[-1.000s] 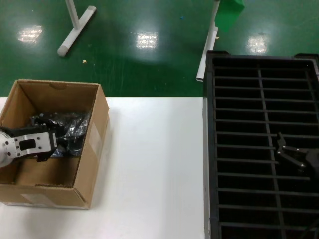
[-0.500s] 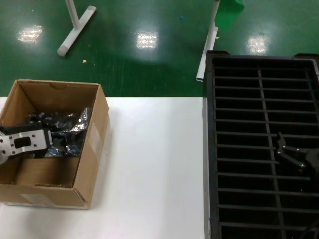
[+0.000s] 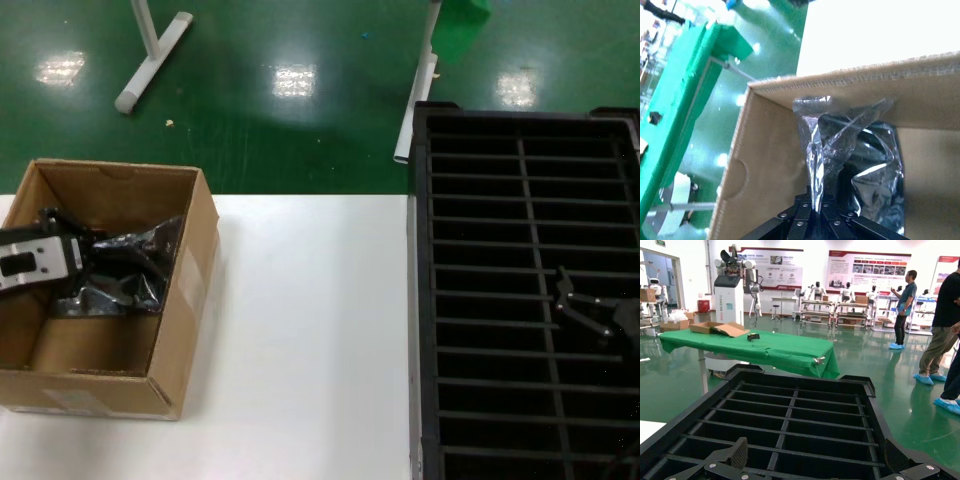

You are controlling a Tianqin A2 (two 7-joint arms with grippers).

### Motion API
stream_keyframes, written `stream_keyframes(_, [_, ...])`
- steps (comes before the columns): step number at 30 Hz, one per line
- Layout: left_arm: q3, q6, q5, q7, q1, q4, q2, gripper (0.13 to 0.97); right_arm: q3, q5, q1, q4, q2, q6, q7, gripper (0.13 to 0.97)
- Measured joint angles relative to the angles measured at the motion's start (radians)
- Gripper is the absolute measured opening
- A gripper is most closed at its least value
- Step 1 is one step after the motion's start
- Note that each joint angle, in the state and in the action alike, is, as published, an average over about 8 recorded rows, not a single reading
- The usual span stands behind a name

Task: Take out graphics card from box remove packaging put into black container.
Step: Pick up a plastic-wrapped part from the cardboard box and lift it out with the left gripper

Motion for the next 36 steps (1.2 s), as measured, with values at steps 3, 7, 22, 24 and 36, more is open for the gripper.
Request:
stream_keyframes(3, [-0.008,0.045,-0.025,0.011,-0.007,-0.024,-0.026,0.142,0.000,0.000,0.000,0.000,0.000,0.000,0.000,0.966])
stream_keyframes(7, [-0.017,0.115,-0.057,0.026,-0.020,-0.053,-0.069,0.142,0.000,0.000,0.000,0.000,0.000,0.000,0.000,0.966])
stream_keyframes(22, [-0.092,0.412,-0.237,-0.002,-0.005,-0.242,-0.263,0.142,0.000,0.000,0.000,0.000,0.000,0.000,0.000,0.966])
stream_keyframes(24, [-0.100,0.440,-0.253,-0.016,-0.008,-0.276,-0.283,0.142,0.000,0.000,0.000,0.000,0.000,0.000,0.000,0.966])
stream_keyframes(36, [-0.091,0.564,-0.250,-0.175,-0.133,-0.472,-0.322,0.142,0.000,0.000,0.000,0.000,0.000,0.000,0.000,0.966])
